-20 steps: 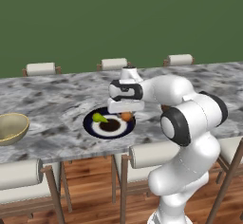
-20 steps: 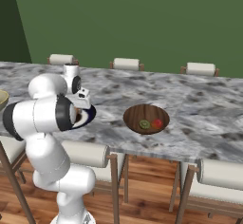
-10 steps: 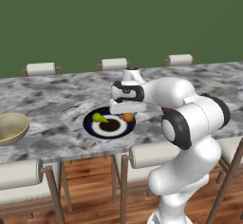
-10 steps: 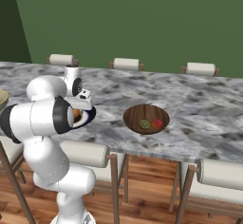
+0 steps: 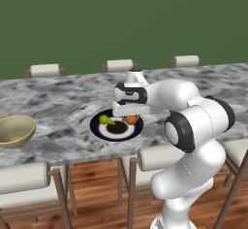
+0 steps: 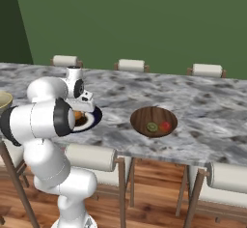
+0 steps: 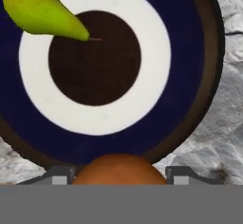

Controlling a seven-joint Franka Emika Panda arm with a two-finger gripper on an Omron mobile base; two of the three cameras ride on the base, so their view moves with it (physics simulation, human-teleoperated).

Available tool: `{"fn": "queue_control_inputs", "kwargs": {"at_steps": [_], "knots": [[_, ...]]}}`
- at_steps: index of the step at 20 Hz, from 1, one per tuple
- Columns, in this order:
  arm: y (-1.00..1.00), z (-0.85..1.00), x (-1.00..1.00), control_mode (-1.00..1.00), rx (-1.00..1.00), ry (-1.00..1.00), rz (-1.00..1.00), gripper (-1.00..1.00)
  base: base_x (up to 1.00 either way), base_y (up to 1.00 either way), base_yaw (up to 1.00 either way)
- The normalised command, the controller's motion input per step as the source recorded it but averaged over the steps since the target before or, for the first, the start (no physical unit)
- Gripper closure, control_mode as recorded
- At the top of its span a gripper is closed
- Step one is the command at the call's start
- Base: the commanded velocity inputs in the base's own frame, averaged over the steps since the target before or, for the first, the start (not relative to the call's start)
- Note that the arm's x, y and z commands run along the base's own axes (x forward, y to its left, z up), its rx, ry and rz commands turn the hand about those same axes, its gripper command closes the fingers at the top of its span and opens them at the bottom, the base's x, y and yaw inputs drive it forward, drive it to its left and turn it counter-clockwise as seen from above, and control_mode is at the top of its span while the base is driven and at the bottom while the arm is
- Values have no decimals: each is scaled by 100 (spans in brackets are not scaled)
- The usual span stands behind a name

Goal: Take the fruits from the plate on the dining counter and place two fruits in each bowl.

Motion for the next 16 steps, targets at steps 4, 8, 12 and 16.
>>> {"fn": "queue_control_inputs", "kwargs": {"at_steps": [4,8,12,16], "knots": [[0,0,0,100,0,0,0,100,0,77,0],[0,0,0,100,0,0,0,100,0,76,0],[0,0,0,100,0,0,0,100,3,69,0],[0,0,0,100,0,0,0,100,19,45,-5]]}}
